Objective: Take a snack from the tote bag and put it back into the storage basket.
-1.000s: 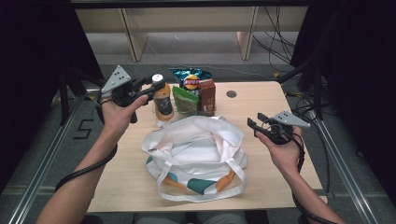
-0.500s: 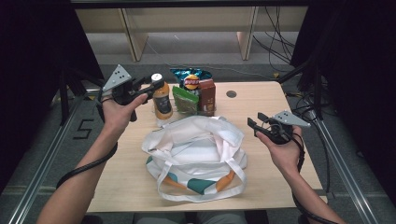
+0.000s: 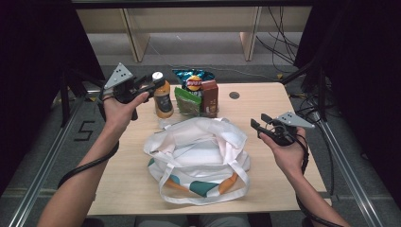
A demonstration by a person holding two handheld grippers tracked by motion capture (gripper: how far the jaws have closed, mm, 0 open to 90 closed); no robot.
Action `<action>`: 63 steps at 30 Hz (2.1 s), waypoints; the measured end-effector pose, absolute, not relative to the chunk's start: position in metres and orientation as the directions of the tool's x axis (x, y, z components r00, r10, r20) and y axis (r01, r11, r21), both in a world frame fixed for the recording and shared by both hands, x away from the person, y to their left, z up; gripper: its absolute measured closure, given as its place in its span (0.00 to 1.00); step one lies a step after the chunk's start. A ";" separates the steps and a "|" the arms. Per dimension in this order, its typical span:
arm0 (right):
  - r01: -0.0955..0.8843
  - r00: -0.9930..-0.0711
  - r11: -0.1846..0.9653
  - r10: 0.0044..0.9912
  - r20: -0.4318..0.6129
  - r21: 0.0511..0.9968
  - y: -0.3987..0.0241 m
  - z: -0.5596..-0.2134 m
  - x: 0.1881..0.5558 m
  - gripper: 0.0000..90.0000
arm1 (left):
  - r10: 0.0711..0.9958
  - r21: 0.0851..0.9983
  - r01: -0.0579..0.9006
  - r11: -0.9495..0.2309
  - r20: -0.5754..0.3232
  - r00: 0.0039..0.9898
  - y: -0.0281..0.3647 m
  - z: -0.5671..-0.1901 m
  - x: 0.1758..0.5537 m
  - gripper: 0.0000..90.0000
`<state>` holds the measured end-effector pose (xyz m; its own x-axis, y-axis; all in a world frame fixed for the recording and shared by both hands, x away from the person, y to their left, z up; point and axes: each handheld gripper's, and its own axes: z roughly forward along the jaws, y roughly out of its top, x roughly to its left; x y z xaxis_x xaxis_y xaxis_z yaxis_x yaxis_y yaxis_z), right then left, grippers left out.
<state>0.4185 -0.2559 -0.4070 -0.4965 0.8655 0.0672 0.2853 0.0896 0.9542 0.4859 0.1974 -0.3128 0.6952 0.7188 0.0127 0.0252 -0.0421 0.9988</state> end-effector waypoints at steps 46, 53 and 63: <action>0.284 -0.505 0.082 0.860 0.076 0.955 -0.254 -0.409 0.420 0.55 | 0.732 0.997 0.042 -0.069 0.022 0.681 0.215 -0.331 0.521 0.65; 0.291 -0.508 0.093 0.858 0.071 0.952 -0.255 -0.409 0.420 0.55 | 0.735 0.996 0.047 -0.072 0.022 0.677 0.217 -0.333 0.525 0.65; 0.281 -0.509 0.102 0.859 0.058 0.954 -0.256 -0.409 0.421 0.55 | 0.736 0.996 0.055 -0.075 0.018 0.677 0.215 -0.335 0.530 0.65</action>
